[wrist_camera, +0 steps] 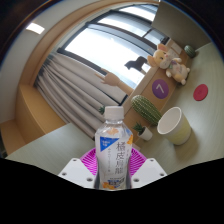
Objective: Pour water
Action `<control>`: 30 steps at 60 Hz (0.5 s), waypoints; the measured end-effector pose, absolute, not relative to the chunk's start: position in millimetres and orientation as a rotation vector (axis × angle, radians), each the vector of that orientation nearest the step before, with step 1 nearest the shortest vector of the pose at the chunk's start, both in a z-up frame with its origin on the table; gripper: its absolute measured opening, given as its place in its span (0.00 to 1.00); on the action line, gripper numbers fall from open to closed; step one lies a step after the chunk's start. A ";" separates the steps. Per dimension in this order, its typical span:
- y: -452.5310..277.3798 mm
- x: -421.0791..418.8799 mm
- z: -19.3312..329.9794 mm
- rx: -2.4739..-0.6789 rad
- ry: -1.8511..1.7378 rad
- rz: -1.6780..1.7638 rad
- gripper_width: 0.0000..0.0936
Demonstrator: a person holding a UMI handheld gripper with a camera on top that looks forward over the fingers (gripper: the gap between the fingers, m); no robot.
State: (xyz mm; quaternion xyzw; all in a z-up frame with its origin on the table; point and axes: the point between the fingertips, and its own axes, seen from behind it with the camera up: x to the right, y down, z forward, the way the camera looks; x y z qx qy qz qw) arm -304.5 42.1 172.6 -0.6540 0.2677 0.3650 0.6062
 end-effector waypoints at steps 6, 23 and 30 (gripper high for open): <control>67.1 -289.7 180.5 -1.402 0.847 1.085 0.38; 105.8 -250.4 176.9 -1.062 1.341 1.507 0.38; 112.2 -235.1 182.5 -0.871 1.482 1.645 0.38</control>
